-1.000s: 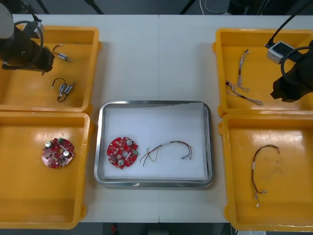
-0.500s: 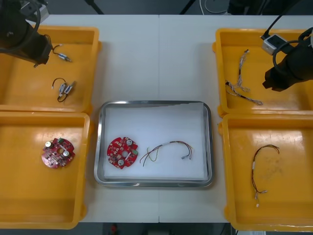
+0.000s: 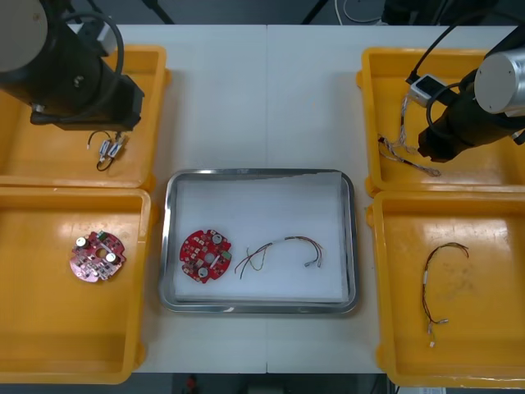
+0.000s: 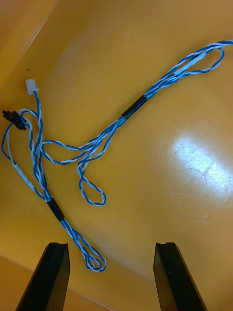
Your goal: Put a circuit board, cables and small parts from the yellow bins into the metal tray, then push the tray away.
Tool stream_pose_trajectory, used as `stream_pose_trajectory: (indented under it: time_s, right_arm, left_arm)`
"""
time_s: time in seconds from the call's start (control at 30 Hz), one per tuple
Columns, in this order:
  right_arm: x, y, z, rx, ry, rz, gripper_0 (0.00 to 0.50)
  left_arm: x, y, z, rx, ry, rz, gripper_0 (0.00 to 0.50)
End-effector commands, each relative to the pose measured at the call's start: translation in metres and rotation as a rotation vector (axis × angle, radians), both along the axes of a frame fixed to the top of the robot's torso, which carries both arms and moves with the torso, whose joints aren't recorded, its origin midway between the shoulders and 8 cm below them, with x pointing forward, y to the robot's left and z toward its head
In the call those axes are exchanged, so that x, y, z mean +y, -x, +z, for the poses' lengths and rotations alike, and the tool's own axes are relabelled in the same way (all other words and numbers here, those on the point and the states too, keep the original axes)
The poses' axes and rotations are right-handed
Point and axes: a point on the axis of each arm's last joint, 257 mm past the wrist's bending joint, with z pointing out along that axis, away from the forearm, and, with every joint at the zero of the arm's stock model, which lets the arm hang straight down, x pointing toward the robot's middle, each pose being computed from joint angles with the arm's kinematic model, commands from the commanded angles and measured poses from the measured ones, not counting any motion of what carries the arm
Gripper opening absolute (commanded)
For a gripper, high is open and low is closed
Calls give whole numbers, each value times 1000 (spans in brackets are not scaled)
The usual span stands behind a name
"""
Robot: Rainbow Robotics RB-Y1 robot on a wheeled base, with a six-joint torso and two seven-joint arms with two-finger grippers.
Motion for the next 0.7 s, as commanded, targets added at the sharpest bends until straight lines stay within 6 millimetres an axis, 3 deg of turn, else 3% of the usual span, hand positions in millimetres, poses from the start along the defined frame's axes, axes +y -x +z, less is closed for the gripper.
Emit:
stream_pose_trajectory:
  time_s: [0.03, 0.4, 0.7]
  right_arm:
    - [19, -13, 14, -34, 45, 109, 500]
    - [21, -9, -4, 11, 41, 134, 500]
    - [23, -12, -25, 30, 8, 125, 500]
  left_arm:
    - [-42, 25, -29, 55, -14, -94, 0]
    - [-79, 47, -85, 132, -68, -114, 0]
    - [-86, 38, -128, 113, -72, -106, 0]
